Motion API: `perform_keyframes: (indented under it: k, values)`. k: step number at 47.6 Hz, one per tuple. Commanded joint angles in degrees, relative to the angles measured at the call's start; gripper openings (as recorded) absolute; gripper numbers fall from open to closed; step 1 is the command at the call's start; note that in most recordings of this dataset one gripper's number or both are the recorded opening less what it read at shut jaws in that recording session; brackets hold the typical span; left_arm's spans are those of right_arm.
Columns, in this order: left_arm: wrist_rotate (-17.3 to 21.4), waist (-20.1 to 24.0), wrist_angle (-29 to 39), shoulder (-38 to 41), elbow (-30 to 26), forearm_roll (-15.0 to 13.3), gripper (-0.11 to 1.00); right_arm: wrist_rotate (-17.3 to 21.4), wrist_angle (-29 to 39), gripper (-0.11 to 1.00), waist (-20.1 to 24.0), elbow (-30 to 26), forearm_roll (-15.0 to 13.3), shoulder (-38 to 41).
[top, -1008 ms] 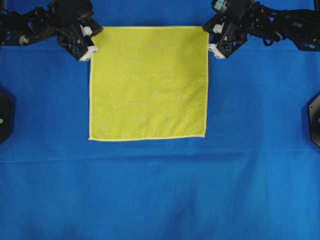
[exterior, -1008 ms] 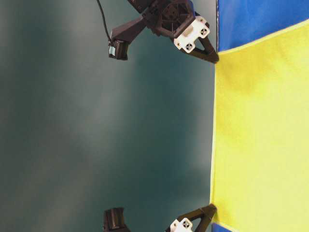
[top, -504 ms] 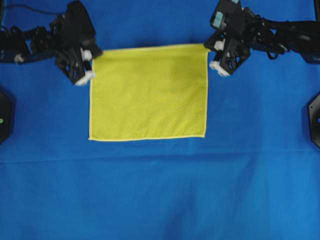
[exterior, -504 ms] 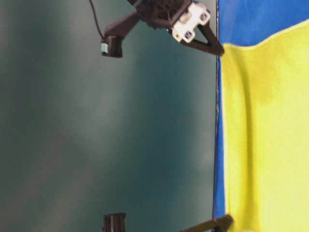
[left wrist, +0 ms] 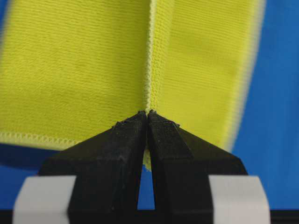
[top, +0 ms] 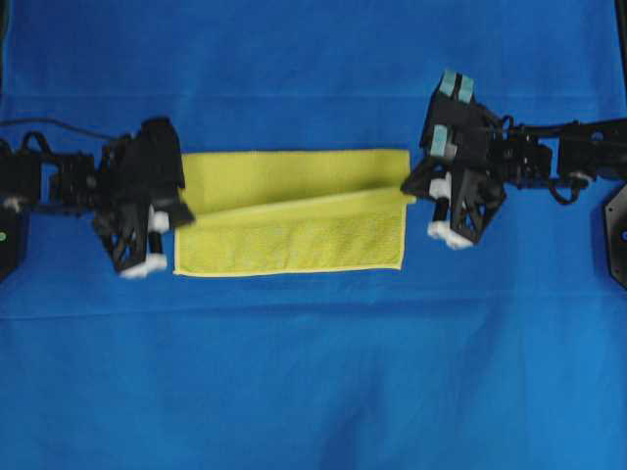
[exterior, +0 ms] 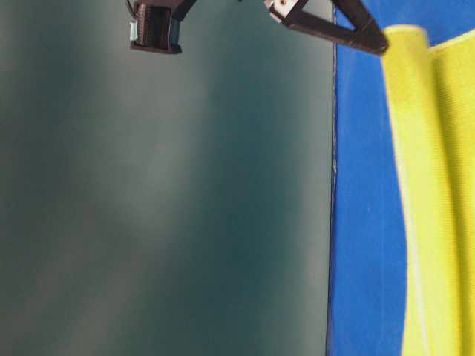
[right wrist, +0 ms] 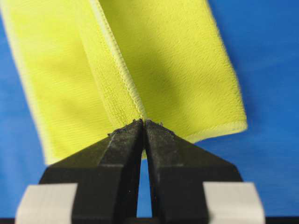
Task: Fold the yellow towel.
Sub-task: 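Lift the top corners and fold them down toward the bottom edge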
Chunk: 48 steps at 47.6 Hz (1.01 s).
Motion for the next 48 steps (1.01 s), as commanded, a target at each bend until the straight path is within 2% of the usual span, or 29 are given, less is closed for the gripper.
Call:
perform_keyframes:
  k: [1,10,33,36,40,45,48]
  values:
    - [-1.4,-3.3,-0.2,-0.4,-0.8,-0.1,0.01,0.9,0.0,0.03,2.0,-0.4,0.2,-0.5]
    - [-3.3,-7.7,-0.2,0.9,-1.8,-0.1,0.01,2.7,0.0,0.03,5.4,-0.8,0.2,0.4]
    - [-3.5,-7.8,-1.4,1.3,-2.0,-0.1,0.02,3.3,-0.4,0.03,6.8,-2.8,0.2,4.1]
    - [-3.6,-7.8,-1.6,1.3,-2.0,-0.1,0.1,3.4,-0.4,0.04,7.7,-2.9,0.2,4.1]
    - [-3.5,-7.8,-1.7,1.1,-2.0,-0.1,0.33,3.8,-0.4,0.08,8.5,-3.0,0.3,4.1]
    - [-3.4,-7.9,-1.2,0.4,-2.2,-0.1,0.64,4.5,0.3,0.38,9.1,-3.4,0.1,3.7]
    - [-3.1,-7.8,-1.0,-0.5,-2.3,-0.1,0.69,4.5,0.9,0.55,9.2,-3.6,-0.3,2.8]
